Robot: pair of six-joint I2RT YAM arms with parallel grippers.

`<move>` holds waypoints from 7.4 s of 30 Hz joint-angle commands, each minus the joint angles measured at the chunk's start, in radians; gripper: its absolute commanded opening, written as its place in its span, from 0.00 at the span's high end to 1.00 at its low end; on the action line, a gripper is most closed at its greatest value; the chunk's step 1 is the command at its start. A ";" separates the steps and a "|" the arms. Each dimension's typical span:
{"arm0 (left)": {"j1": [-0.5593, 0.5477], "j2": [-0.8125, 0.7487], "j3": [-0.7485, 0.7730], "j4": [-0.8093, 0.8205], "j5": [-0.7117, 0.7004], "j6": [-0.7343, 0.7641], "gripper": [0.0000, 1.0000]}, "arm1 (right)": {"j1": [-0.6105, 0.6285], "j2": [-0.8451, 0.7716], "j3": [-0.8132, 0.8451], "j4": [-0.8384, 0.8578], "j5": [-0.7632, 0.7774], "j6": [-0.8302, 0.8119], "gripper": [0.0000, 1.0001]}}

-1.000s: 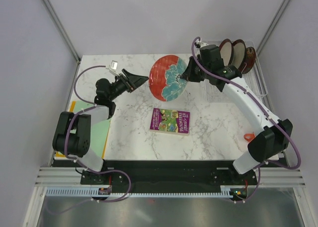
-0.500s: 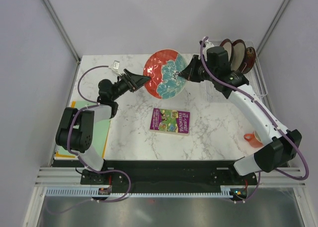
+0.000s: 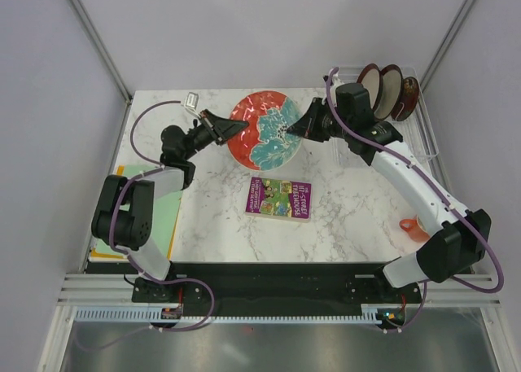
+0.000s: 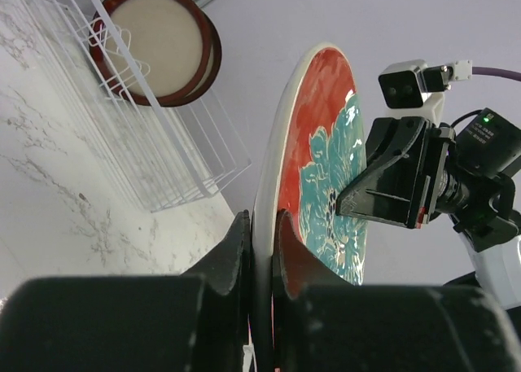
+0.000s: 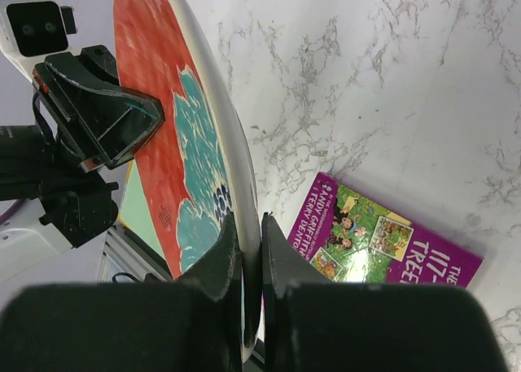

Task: Unload the plates from the dish rack

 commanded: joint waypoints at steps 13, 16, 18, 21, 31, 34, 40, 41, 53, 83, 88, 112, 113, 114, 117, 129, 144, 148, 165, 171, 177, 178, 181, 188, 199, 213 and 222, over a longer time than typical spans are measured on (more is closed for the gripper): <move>0.049 -0.065 0.309 -0.896 -0.206 0.539 0.98 | -0.065 0.096 0.317 -0.044 0.366 -0.184 0.09; 0.086 0.044 0.442 -0.952 -0.210 0.559 0.98 | -0.132 0.145 0.357 -0.045 0.343 -0.194 0.08; 0.109 0.151 0.555 -0.994 -0.200 0.553 0.98 | -0.161 0.191 0.380 -0.048 0.332 -0.205 0.07; 0.147 0.295 0.694 -1.024 -0.200 0.547 0.98 | -0.226 0.250 0.421 -0.055 0.326 -0.227 0.07; 0.192 0.655 1.073 -1.123 -0.181 0.551 0.98 | -0.335 0.483 0.610 -0.087 0.363 -0.266 0.07; 0.201 0.707 1.117 -1.124 -0.180 0.531 0.98 | -0.347 0.527 0.667 -0.107 0.372 -0.277 0.07; 0.204 0.739 1.116 -1.165 -0.195 0.527 0.81 | -0.352 0.584 0.767 -0.168 0.534 -0.355 0.07; 0.206 0.739 1.110 -1.181 -0.204 0.531 0.77 | -0.352 0.595 0.780 -0.177 0.566 -0.371 0.07; 0.206 0.725 1.029 -1.247 -0.241 0.544 0.32 | -0.352 0.692 0.862 -0.208 0.912 -0.541 0.06; 0.163 0.453 0.826 -1.453 -0.519 0.685 0.04 | -0.372 0.939 0.971 -0.092 0.962 -0.654 0.39; 0.135 0.330 0.731 -1.450 -0.519 0.702 0.04 | -0.378 0.948 0.969 -0.069 0.979 -0.678 0.74; 0.032 0.140 0.616 -1.433 -0.485 0.706 0.00 | -0.300 0.715 0.845 0.108 1.246 -0.809 0.95; 0.032 0.138 0.614 -1.431 -0.479 0.708 0.00 | -0.300 0.706 0.837 0.109 1.249 -0.809 0.95; 0.032 0.133 0.611 -1.433 -0.465 0.706 0.00 | -0.300 0.695 0.830 0.111 1.252 -0.809 0.95; 0.032 0.123 0.598 -1.419 -0.434 0.697 0.00 | -0.297 0.660 0.794 0.114 1.263 -0.813 0.95; 0.032 0.074 0.536 -1.319 -0.296 0.660 0.00 | -0.244 0.394 0.618 0.082 1.222 -0.765 0.95; 0.029 0.149 0.452 -0.737 0.055 0.360 0.00 | -0.071 0.187 0.476 -0.052 0.437 -0.275 1.00; 0.029 0.199 0.426 -0.528 0.092 0.191 0.00 | -0.053 0.156 0.389 0.039 0.300 -0.190 1.00; 0.025 0.267 0.335 -0.295 0.077 0.081 0.00 | -0.036 0.100 0.238 0.204 0.116 -0.027 1.00; 0.009 0.310 0.358 -0.158 0.084 -0.004 0.06 | -0.031 0.090 0.169 0.270 0.068 0.025 1.00; 0.011 0.371 0.363 0.077 0.109 -0.158 0.49 | -0.028 0.103 0.155 0.298 0.028 0.054 1.00; 0.011 0.377 0.364 0.090 0.109 -0.173 0.55 | -0.028 0.101 0.153 0.300 0.033 0.054 1.00; 0.011 0.383 0.343 0.103 0.104 -0.187 0.91 | -0.028 0.097 0.152 0.298 0.048 0.048 1.00; 0.029 0.331 0.327 -0.101 0.095 -0.062 0.98 | -0.028 0.092 0.179 0.228 0.100 -0.009 0.18; 0.192 0.298 0.441 -0.464 0.020 0.140 0.98 | -0.097 0.081 0.219 0.085 0.290 -0.157 0.02; 0.286 0.462 0.671 -0.761 -0.035 0.306 0.98 | -0.178 0.083 0.159 0.082 0.290 -0.202 0.02; 0.287 0.515 0.702 -0.818 -0.097 0.341 0.98 | -0.214 0.077 0.150 0.073 0.290 -0.217 0.02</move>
